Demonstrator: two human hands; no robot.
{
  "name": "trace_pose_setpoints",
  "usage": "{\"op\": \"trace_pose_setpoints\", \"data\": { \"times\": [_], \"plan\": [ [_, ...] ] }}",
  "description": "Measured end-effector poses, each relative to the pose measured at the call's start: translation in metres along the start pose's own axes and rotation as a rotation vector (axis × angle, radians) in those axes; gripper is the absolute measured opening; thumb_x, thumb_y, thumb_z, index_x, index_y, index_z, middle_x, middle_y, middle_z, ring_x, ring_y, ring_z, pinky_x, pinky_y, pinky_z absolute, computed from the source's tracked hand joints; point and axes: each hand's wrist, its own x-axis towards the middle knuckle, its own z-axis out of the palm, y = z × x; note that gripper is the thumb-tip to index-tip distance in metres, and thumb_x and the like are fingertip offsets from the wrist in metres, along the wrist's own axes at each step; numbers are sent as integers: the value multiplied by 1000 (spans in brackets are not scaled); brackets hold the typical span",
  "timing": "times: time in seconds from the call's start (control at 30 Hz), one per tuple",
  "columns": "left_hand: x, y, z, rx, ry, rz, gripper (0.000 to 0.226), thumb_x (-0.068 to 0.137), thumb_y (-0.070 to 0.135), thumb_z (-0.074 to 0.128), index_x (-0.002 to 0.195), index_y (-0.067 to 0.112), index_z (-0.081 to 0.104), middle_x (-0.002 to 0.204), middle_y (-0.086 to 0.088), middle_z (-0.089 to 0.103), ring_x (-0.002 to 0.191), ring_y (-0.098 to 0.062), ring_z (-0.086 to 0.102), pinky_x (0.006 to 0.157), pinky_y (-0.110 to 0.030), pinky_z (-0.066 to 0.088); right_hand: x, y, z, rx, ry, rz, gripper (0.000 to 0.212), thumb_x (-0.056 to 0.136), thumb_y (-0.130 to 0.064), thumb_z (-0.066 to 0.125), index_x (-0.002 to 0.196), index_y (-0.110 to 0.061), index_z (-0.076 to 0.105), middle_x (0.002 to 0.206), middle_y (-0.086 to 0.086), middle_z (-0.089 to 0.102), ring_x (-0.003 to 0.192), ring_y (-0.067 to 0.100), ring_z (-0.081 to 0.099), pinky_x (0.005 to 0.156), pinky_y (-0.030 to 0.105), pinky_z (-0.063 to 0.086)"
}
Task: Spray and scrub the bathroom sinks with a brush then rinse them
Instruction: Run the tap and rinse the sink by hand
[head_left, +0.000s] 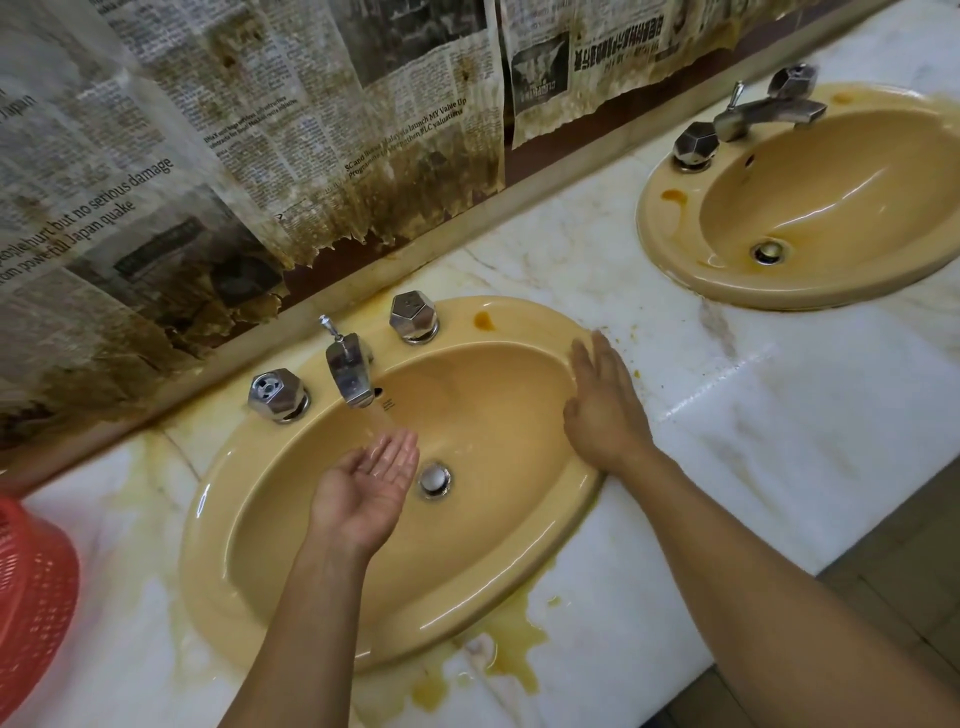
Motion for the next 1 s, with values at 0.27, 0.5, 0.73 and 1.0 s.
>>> {"op": "trace_pose_setpoints", "data": {
  "times": [0.27, 0.5, 0.73, 1.0],
  "plan": [
    [-2, 13, 14, -21, 32, -11, 35, 111, 16, 34, 123, -7, 56, 127, -28, 64, 122, -39, 61, 109, -46, 46, -54, -5, 8, 9, -38, 96, 71, 107, -29, 40, 163, -18, -2, 166, 6, -28, 156, 23, -15, 125, 38, 15],
    [13, 15, 37, -5, 130, -15, 36, 112, 20, 35, 110, 0, 64, 102, -12, 71, 100, -25, 67, 95, -39, 51, -53, -7, 10, -20, -30, 77, 73, 107, -29, 38, 163, -15, -6, 164, 8, -33, 155, 24, -20, 124, 34, 9],
    [41, 4, 63, -81, 136, 13, 33, 107, 18, 39, 92, 6, 66, 77, -6, 63, 77, -16, 57, 79, -28, 49, -45, 0, 8, -68, -54, 42, 78, 106, -37, 40, 162, -14, -8, 163, 11, -34, 155, 26, -21, 124, 34, 3],
    [22, -62, 131, 155, -189, -40, 43, 112, 24, 36, 121, -8, 62, 123, -26, 70, 122, -35, 65, 102, -41, 52, 62, -2, -10, -317, -129, -269, 76, 104, -29, 39, 163, -14, -6, 169, 15, -11, 157, 28, -9, 128, 42, 0]
  ]
}}
